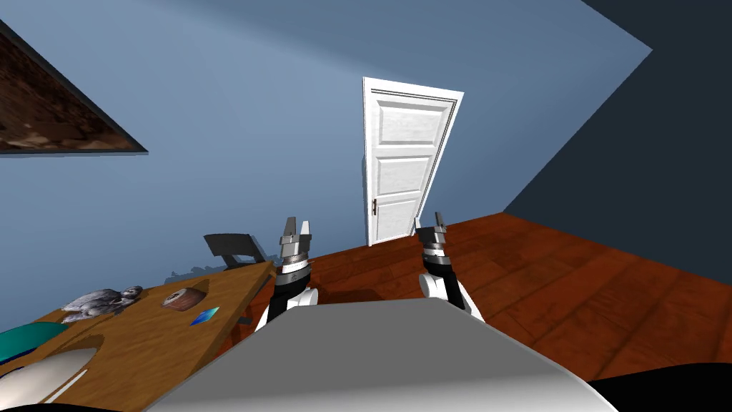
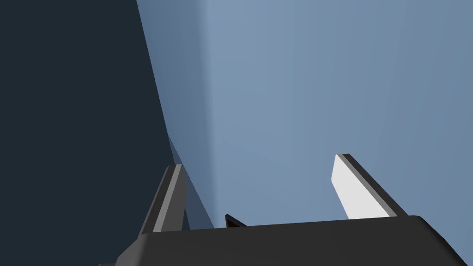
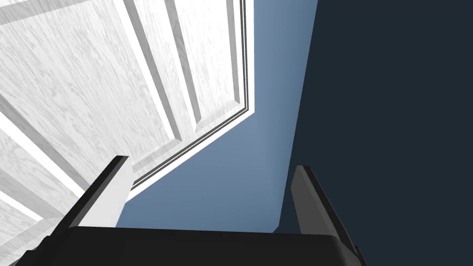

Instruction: Pull the door open

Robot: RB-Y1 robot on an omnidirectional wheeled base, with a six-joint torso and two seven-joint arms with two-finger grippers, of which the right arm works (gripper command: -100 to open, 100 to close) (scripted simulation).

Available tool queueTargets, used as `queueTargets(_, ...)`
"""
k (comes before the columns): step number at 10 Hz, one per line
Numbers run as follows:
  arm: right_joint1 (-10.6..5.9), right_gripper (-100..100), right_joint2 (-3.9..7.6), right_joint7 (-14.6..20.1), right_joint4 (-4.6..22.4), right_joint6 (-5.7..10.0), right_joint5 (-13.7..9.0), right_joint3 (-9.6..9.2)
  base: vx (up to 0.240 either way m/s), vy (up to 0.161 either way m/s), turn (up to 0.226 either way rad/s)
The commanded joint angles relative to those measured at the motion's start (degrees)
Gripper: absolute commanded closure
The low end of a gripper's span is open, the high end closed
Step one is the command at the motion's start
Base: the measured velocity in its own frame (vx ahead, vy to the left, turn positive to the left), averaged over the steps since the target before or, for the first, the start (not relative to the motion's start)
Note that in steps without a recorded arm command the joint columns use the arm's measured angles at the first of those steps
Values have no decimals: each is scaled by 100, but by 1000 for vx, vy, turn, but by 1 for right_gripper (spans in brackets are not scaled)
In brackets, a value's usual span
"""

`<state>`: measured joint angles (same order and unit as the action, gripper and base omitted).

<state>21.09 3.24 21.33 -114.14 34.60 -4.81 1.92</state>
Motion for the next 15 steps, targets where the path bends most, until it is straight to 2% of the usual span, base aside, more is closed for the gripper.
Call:
queueTargets(1,-104,-100,39,197,283,46,-144,-4,78,-43,157)
queueTargets(4,-277,-100,99,547,805,146,-410,-30,85,-46,171)
queueTargets(5,-338,-100,116,670,934,181,-503,-39,101,-31,183)
queueTargets(6,-338,-100,116,670,988,181,-503,-39,66,-28,39)
queueTargets(11,-648,-100,198,1297,1893,359,-978,-85,72,-46,167)
queueTargets(12,-648,-100,198,1297,1921,359,-978,-85,61,-47,68)
queueTargets(15,-837,-100,242,1680,2446,468,-1269,-113,66,-33,166)
